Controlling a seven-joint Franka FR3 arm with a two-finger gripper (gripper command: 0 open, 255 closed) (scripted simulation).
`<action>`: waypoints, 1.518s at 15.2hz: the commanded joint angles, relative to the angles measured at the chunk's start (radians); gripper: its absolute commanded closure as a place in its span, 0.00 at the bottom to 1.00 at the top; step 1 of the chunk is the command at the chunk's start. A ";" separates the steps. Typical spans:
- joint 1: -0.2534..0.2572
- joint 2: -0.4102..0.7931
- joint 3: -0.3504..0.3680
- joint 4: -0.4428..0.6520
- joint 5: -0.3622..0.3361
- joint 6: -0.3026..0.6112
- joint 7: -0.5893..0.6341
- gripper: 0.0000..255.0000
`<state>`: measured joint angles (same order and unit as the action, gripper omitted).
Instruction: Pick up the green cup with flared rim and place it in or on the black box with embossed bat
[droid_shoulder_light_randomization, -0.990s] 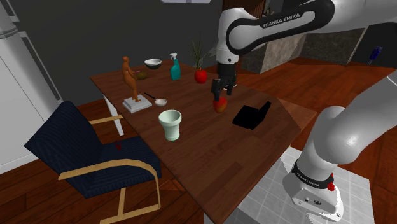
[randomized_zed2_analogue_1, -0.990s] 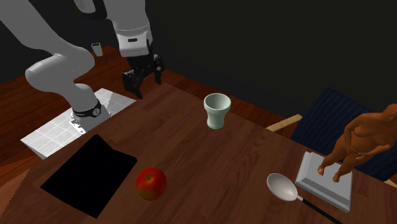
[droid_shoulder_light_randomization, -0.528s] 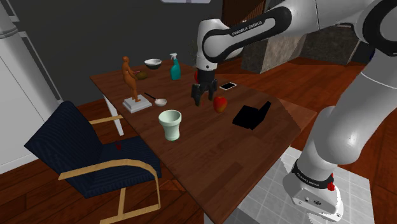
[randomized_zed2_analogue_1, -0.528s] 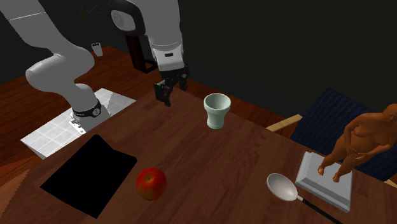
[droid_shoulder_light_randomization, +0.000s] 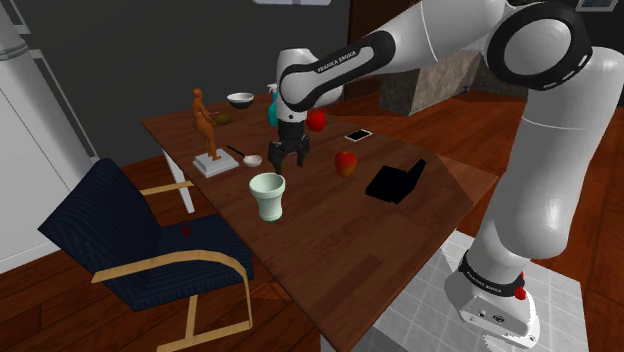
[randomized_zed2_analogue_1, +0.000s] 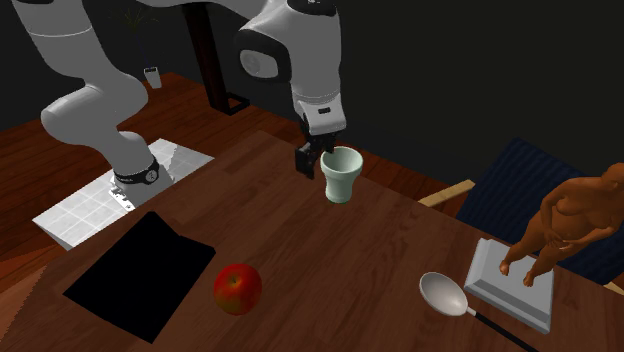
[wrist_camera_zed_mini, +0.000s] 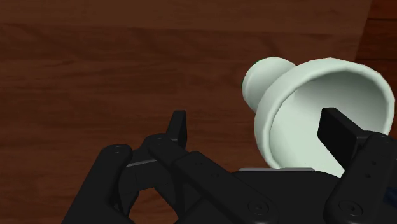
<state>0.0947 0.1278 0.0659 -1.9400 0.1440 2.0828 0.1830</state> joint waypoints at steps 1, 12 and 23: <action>0.007 0.078 0.006 0.073 0.007 0.009 0.007 0.00; 0.016 0.140 0.012 0.047 0.012 0.099 0.007 0.00; 0.016 0.140 0.012 0.047 0.012 0.099 0.007 1.00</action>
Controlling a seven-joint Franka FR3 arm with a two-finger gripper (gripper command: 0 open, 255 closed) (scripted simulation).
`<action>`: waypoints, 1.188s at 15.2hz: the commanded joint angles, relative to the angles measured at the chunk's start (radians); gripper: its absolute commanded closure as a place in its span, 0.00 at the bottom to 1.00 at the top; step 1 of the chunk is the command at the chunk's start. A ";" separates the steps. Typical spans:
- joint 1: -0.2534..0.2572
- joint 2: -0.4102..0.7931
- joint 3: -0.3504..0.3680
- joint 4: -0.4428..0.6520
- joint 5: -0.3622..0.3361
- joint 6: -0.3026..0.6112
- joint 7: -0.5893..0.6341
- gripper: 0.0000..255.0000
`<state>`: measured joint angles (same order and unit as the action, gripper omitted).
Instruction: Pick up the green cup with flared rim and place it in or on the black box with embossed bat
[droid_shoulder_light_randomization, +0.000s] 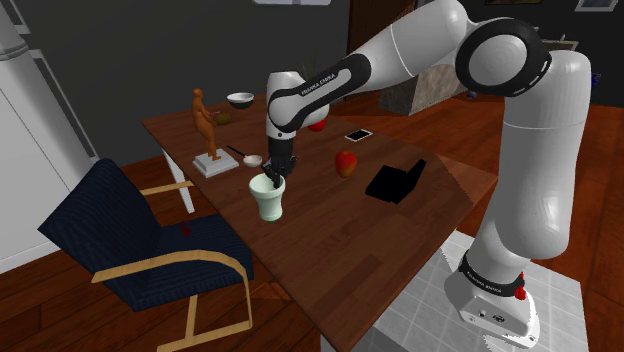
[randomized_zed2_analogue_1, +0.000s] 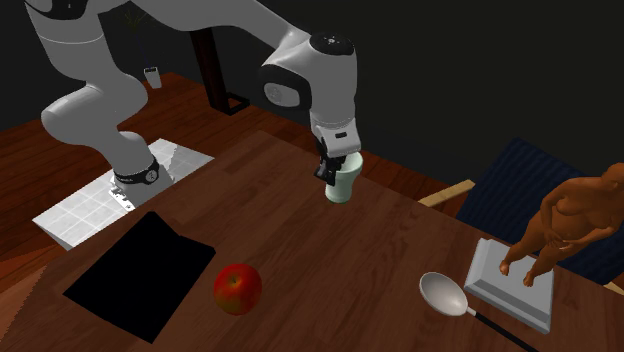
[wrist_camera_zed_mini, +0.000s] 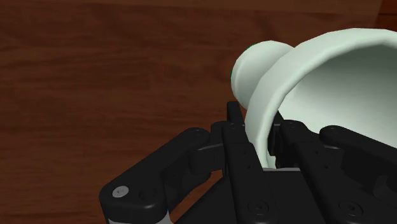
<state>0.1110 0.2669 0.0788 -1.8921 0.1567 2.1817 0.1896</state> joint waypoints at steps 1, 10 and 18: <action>0.000 0.000 -0.001 -0.001 -0.001 0.000 0.000 1.00; -0.001 -0.033 -0.001 0.038 -0.004 -0.071 0.010 1.00; -0.003 -0.066 -0.002 0.102 -0.009 -0.168 0.023 1.00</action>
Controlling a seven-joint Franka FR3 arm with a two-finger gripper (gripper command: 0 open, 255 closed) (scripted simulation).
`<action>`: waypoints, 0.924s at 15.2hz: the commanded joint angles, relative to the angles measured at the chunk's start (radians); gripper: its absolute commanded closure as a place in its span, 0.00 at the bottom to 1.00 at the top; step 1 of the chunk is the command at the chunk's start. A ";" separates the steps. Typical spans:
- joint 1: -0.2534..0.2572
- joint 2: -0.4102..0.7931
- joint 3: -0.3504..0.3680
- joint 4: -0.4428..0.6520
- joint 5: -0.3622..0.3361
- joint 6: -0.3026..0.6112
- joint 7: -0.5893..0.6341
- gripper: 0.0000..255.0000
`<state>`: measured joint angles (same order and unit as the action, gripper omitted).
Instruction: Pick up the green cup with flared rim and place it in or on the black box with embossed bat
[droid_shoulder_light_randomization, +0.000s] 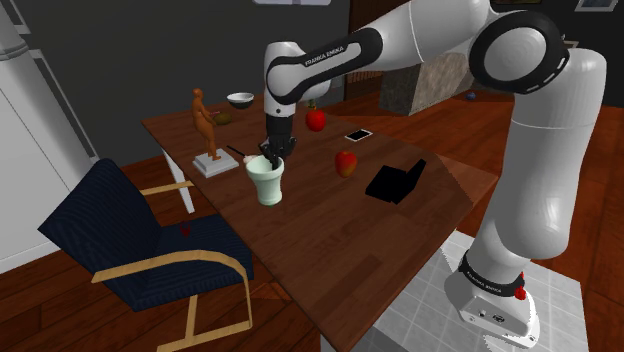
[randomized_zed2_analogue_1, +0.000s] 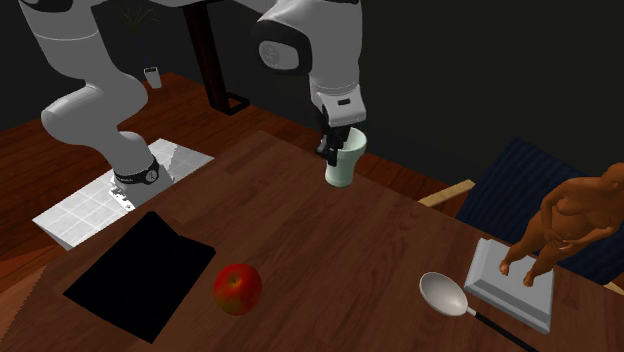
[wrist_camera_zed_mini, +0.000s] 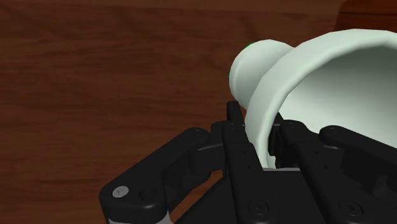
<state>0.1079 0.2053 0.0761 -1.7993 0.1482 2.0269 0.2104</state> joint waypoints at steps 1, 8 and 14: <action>0.000 -0.008 0.000 0.018 -0.001 -0.025 0.004 1.00; -0.001 -0.026 -0.001 0.088 -0.005 -0.113 0.016 1.00; -0.002 -0.033 -0.001 0.159 -0.008 -0.191 0.026 1.00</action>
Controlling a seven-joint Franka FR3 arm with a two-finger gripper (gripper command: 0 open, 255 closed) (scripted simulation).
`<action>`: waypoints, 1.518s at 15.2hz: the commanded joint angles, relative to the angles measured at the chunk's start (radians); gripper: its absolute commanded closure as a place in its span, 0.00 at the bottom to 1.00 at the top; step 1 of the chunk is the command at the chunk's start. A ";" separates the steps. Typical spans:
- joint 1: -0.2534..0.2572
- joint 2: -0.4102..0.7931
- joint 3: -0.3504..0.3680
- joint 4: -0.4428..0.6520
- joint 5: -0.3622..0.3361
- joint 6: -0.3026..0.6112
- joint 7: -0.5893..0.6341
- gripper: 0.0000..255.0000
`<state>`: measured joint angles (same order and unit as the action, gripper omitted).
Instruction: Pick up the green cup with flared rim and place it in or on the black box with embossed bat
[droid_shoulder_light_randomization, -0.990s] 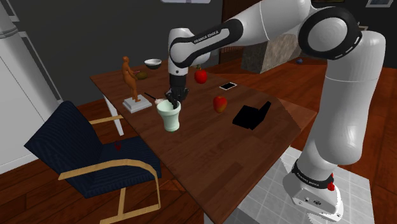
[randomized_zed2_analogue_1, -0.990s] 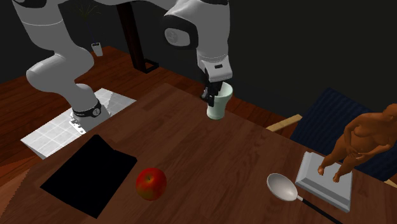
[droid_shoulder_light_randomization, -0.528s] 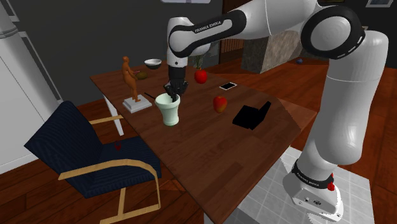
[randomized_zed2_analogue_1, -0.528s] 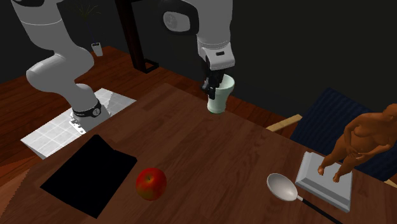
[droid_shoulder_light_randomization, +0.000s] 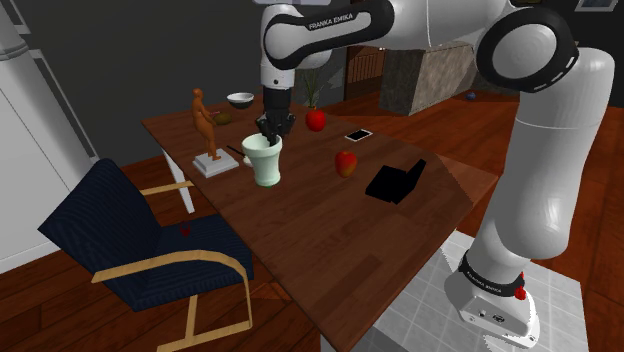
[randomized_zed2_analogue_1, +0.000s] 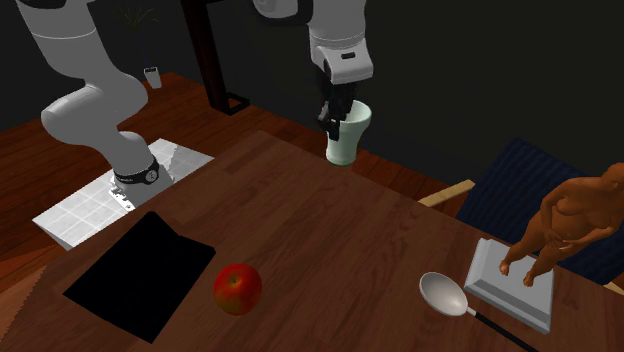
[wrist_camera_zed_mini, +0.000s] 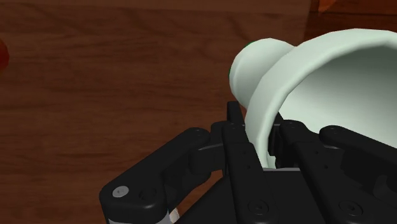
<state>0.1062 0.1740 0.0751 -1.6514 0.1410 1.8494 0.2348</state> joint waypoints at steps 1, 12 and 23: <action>0.000 -0.002 0.000 0.024 -0.001 -0.026 0.003 1.00; -0.072 -0.189 -0.058 -0.142 0.014 -0.066 -0.124 1.00; -0.177 -0.402 -0.185 -0.336 -0.016 -0.116 -0.342 1.00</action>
<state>-0.0598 -0.2170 -0.0951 -1.9794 0.1301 1.7385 -0.0825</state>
